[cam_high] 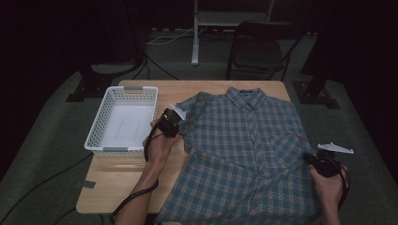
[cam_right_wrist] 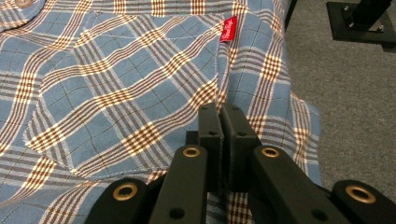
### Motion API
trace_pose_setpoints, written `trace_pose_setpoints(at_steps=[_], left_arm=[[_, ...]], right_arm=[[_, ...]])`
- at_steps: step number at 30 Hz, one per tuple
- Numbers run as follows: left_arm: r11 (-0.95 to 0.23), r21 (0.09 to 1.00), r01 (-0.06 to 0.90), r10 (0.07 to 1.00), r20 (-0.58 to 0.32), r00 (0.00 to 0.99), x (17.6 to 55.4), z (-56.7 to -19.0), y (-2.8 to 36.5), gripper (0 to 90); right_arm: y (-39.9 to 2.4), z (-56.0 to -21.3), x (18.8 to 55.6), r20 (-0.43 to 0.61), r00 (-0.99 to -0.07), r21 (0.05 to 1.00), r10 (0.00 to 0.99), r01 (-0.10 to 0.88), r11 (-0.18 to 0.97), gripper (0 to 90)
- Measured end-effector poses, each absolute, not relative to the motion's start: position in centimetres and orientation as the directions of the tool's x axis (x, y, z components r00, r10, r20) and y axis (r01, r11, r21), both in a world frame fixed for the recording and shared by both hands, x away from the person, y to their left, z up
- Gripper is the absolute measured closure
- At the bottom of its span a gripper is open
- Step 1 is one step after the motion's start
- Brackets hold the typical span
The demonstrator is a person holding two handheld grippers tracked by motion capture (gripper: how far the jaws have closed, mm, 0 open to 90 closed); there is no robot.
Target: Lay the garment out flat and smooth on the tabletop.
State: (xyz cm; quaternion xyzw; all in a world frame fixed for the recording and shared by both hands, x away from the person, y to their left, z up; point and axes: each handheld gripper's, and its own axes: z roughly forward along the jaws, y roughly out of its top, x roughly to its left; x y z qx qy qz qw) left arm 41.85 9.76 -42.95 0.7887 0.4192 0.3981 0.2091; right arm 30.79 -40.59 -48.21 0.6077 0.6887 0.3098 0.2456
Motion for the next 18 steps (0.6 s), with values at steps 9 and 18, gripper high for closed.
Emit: trace_pose_setpoints(at_steps=[9,18], left_arm=[[-0.554,0.662,0.505,0.833,0.454,0.317,41.9,-42.9,10.3,85.9],[-0.551,0.659,0.511,0.833,0.462,0.303,42.0,-42.9,10.4,85.9]], right_arm=[[-41.3,-48.2,30.1,0.022,-0.117,0.724,0.993,0.687,0.065,87.2],[-42.1,-48.2,29.4,0.022,-0.094,0.725,0.995,0.687,0.049,87.3]])
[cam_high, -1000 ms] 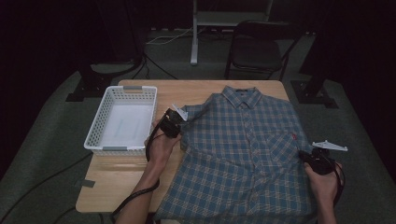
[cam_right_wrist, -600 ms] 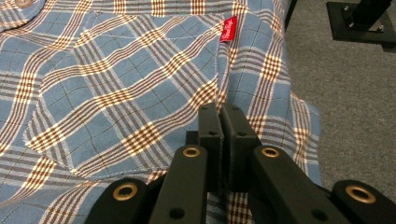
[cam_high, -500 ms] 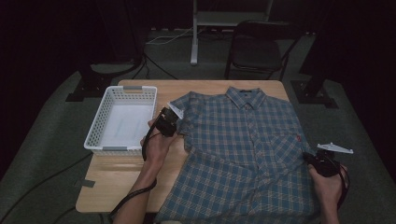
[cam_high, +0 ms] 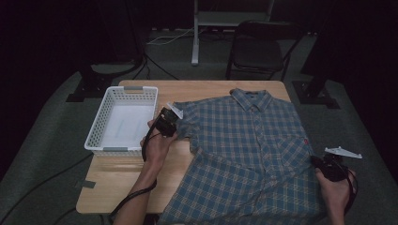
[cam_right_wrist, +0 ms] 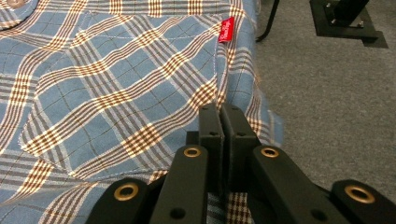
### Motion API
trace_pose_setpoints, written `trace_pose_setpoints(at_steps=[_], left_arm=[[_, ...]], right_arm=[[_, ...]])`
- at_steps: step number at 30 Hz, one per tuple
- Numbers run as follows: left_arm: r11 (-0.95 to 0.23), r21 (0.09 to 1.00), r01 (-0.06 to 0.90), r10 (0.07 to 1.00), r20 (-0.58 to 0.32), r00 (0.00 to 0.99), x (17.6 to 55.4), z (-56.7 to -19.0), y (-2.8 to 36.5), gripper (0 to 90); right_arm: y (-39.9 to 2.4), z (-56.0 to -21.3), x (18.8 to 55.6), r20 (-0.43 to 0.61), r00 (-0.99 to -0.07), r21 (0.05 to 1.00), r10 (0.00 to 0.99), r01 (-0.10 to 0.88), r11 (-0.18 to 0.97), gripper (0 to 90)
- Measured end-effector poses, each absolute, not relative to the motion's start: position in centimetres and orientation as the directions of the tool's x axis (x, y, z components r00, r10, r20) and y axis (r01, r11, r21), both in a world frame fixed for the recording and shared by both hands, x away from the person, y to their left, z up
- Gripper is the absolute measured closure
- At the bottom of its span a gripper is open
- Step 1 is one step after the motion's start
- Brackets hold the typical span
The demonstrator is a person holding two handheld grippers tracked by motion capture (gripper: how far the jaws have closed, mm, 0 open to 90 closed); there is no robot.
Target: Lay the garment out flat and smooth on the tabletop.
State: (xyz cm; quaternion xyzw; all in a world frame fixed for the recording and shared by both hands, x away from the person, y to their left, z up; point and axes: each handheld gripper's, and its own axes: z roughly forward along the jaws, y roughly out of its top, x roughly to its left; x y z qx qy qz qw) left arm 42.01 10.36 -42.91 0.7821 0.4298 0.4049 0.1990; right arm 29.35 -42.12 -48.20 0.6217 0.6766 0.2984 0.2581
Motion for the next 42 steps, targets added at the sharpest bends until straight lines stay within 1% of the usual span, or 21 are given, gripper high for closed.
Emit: trace_pose_setpoints(at_steps=[12,24,29,31,33,37,39,42], left_arm=[[-0.545,0.663,0.513,0.837,0.467,0.287,42.1,-42.9,10.3,84.8],[-0.492,0.704,0.513,0.868,0.444,0.222,42.0,-42.4,10.8,78.0],[-0.476,0.720,0.505,0.878,0.425,0.223,41.7,-42.1,11.1,74.9],[-0.472,0.727,0.499,0.881,0.414,0.230,41.5,-42.1,11.1,72.2],[-0.470,0.734,0.490,0.882,0.407,0.238,41.1,-42.1,11.0,69.8],[-0.458,0.750,0.477,0.888,0.364,0.280,40.4,-42.4,10.5,62.4],[-0.436,0.763,0.476,0.897,0.324,0.301,40.1,-42.8,10.3,57.0],[-0.414,0.774,0.479,0.901,0.274,0.336,39.5,-43.5,9.8,52.8]], right_arm=[[-43.5,-48.3,28.3,0.023,-0.057,0.727,0.998,0.686,0.023,87.4],[-43.7,-48.4,28.1,0.029,-0.047,0.729,0.998,0.684,0.011,87.3],[-43.8,-48.4,28.0,0.032,-0.041,0.729,0.999,0.684,0.005,87.3],[-43.8,-48.4,28.0,0.032,-0.040,0.729,0.999,0.684,0.004,86.9],[-43.8,-48.4,28.0,0.031,-0.036,0.730,0.999,0.684,0.002,83.7],[-43.8,-48.4,27.8,0.029,-0.035,0.742,0.999,0.671,0.002,70.0],[-43.8,-48.3,27.6,0.031,-0.037,0.749,0.999,0.663,0.002,66.2],[-43.6,-48.2,27.4,0.036,-0.037,0.760,0.999,0.649,-0.004,62.1]])
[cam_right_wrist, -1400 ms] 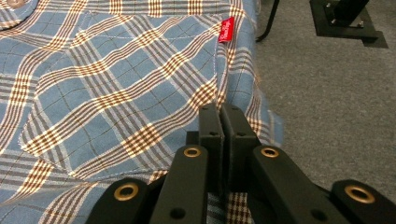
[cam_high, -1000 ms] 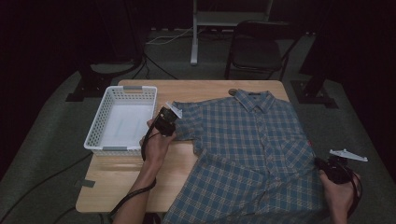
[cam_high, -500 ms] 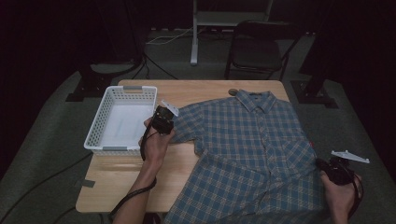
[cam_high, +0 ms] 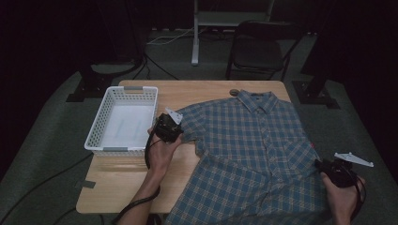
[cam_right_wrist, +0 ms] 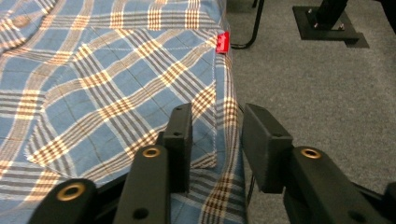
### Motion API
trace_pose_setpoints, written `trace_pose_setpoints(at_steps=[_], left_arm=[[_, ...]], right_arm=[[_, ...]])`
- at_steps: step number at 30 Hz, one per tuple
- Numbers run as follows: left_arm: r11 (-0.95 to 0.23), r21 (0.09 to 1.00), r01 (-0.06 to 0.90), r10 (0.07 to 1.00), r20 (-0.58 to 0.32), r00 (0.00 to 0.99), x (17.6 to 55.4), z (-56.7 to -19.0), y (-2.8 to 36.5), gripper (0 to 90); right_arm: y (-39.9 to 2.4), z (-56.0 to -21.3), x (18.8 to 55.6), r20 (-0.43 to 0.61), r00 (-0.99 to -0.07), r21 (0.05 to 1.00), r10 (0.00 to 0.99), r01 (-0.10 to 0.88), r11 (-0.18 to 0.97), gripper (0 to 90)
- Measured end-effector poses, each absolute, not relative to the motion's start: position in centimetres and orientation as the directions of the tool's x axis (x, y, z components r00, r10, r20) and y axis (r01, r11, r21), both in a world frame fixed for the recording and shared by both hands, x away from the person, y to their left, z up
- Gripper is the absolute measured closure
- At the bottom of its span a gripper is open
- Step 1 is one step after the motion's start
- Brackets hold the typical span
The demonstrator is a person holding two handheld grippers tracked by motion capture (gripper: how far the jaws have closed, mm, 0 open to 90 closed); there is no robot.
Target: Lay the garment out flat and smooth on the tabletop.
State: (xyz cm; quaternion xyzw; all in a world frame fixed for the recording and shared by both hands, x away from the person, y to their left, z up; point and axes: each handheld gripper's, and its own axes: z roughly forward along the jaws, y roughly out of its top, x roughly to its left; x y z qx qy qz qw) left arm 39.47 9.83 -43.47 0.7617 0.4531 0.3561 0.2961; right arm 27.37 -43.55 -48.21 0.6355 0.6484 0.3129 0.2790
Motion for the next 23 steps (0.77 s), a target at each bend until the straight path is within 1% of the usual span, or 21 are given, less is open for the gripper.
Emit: trace_pose_setpoints(at_steps=[5,7,15,23], left_arm=[[-0.370,0.783,0.500,0.906,0.186,0.380,38.7,-44.7,9.0,48.8],[-0.352,0.785,0.509,0.910,0.161,0.381,38.5,-45.1,8.8,47.6],[-0.316,0.793,0.520,0.923,0.130,0.362,37.4,-46.1,8.8,45.2],[-0.288,0.790,0.541,0.937,0.115,0.331,37.9,-46.6,9.2,42.9]], right_arm=[[-42.9,-48.0,27.0,0.059,-0.042,0.786,0.997,0.618,-0.021,58.2],[-42.3,-47.9,27.0,0.062,-0.049,0.792,0.997,0.610,-0.019,57.3],[-39.8,-47.4,27.1,0.047,-0.105,0.808,0.993,0.589,0.024,54.8],[-38.3,-46.9,27.2,0.030,-0.150,0.812,0.988,0.581,0.064,54.0]])
